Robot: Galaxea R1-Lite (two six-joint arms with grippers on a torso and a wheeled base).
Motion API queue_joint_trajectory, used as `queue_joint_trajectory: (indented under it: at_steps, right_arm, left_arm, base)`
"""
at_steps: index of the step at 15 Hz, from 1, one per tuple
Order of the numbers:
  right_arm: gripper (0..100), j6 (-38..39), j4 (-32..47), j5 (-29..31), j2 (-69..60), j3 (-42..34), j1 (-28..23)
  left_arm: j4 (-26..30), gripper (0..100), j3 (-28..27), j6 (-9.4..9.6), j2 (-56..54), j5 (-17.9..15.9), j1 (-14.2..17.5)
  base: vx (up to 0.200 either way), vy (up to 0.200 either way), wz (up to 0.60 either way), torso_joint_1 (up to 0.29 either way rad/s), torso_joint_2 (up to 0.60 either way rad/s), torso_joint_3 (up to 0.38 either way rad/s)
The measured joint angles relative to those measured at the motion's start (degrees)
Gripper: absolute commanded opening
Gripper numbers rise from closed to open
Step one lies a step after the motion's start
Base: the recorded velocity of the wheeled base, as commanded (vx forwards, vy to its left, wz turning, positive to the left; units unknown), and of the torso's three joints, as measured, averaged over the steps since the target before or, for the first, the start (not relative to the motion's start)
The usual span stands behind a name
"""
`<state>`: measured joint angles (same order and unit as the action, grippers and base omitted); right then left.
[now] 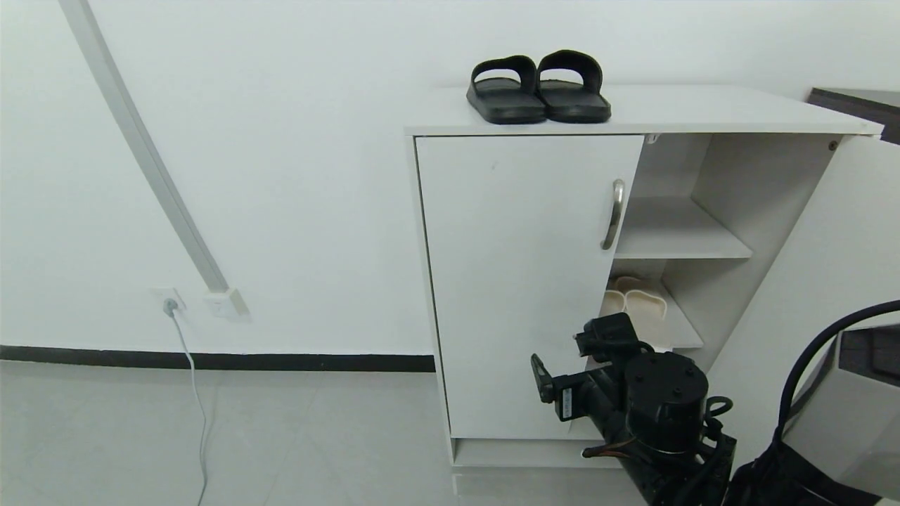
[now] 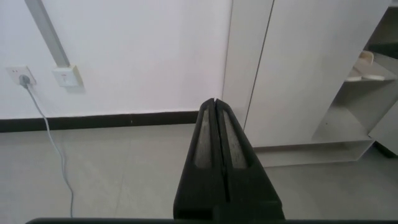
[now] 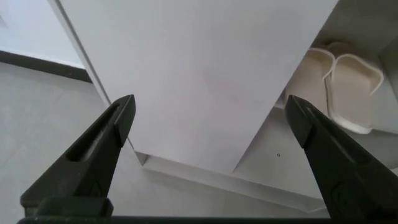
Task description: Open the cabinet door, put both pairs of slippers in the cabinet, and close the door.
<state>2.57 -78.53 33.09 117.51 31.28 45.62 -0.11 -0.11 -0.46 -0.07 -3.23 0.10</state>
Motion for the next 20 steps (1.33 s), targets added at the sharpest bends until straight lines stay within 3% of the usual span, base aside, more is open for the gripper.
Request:
queue_joint_trajectory:
  at_steps: [10, 20]
  right_arm:
    - [100, -0.20, -0.56, 0.15, 0.00, 0.09, -0.13]
    - [100, -0.20, -0.44, 0.04, 0.07, 0.09, -0.09]
  left_arm:
    - [0.01, 0, 0.04, -0.05, 0.00, 0.06, -0.02]
    - [0.04, 0, 0.01, -0.07, 0.00, 0.06, -0.05]
  base:
    - [0.000, 0.000, 0.00, 0.130, -0.47, -0.337]
    - [0.000, 0.000, 0.00, 0.203, -0.52, -0.314]
